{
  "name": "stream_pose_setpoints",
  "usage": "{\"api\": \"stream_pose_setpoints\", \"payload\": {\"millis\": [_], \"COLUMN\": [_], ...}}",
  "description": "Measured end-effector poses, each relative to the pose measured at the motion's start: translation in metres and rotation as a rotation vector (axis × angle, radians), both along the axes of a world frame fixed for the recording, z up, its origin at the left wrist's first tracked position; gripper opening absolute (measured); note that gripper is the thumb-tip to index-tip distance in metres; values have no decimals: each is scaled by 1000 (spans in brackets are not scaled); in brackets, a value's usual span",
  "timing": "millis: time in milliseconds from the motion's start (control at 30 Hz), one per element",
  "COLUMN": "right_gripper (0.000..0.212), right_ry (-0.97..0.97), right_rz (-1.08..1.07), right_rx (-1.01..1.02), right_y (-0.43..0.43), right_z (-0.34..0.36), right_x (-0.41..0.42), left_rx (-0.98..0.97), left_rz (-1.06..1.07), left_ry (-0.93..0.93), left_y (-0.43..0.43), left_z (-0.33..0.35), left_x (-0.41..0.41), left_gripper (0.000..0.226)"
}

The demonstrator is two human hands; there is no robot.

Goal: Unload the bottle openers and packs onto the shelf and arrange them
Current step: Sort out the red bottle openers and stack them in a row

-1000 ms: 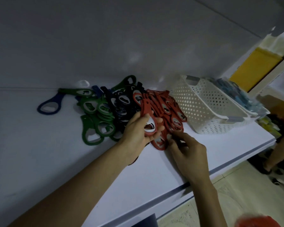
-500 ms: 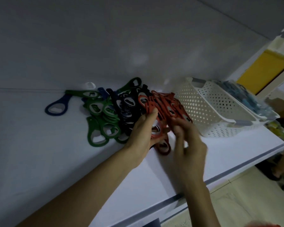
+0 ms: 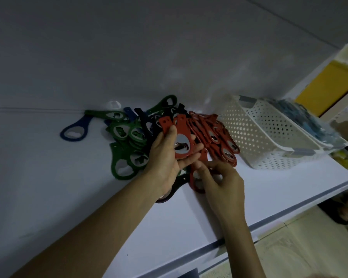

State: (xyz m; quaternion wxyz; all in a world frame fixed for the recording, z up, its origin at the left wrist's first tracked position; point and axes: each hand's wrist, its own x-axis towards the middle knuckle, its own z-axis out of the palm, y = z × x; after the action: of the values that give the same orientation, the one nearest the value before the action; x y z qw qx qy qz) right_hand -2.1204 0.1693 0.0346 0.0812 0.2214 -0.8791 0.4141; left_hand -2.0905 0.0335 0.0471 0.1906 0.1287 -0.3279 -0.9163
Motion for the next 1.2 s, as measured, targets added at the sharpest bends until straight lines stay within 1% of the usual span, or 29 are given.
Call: {"api": "stream_pose_setpoints", "payload": {"millis": [67, 100, 133, 200, 233, 300, 400, 467, 567, 633, 700, 767, 833, 900, 967, 1000, 1033, 1100, 1133, 1167, 1200], "right_gripper": [45, 47, 42, 23, 15, 8, 9, 19, 33, 39, 41, 37, 26, 20, 22, 23, 21, 21, 29, 32, 25], "right_ry": [75, 107, 125, 125, 105, 16, -124, -191, -309, -354, -340, -305, -257, -218, -191, -169, -129, -23, 13, 35, 71], "right_rz": [28, 38, 40, 14, -7, -35, -29, 11, 61, 84, 79, 96, 130, 175, 198, 188, 154, 49, 19, 22, 42], "right_rx": [165, 204, 203, 158, 112, -82, -435, -588, -745, -791, -788, -758, -713, -671, -621, -579, -514, -306, -160, -10, 120], "right_y": [-3, -3, -3, -2, -2, 1, 6, 9, 14, 16, 18, 16, 14, 14, 12, 11, 9, 6, 5, 3, 1], "right_z": [-1, -2, -4, -6, -6, -4, 2, 4, 5, 7, 7, 7, 6, 4, 2, 0, 0, -3, -3, -4, -4], "right_x": [-1, -2, -3, -3, -3, -1, 0, 0, -1, 0, -1, -1, -1, -1, -1, -1, 0, -2, -4, -5, -6], "left_rx": [-98, -160, -215, -300, -349, -470, -723, -942, -1228, -1308, -1337, -1391, -1481, -1467, -1403, -1343, -1238, -963, -848, -766, -706], "left_rz": [54, 74, 92, 129, 150, 184, 202, 183, 132, 115, 57, -29, -45, 16, 118, 151, 163, 168, 184, 208, 232], "left_ry": [3, -9, -26, -48, -52, -61, -57, -49, 11, 35, 61, 75, 55, 30, -3, -25, -35, -11, 3, 8, 7], "left_y": [-1, -1, 0, 3, 7, 14, 20, 22, 27, 26, 21, 20, 20, 20, 17, 14, 13, 10, 9, 8, 7], "left_z": [-1, -2, -4, -6, -7, -10, -15, -16, -14, -12, -12, -14, -16, -16, -16, -16, -16, -15, -14, -14, -14], "left_x": [-1, -2, -3, -3, -3, -2, 2, 4, 8, 11, 12, 13, 13, 12, 9, 7, 6, 3, 2, 1, 1], "left_gripper": [28, 26, 27, 28, 27, 28, 25, 22, 33, 37, 42, 49, 55, 47, 32, 26, 23, 18, 17, 18, 20]}}
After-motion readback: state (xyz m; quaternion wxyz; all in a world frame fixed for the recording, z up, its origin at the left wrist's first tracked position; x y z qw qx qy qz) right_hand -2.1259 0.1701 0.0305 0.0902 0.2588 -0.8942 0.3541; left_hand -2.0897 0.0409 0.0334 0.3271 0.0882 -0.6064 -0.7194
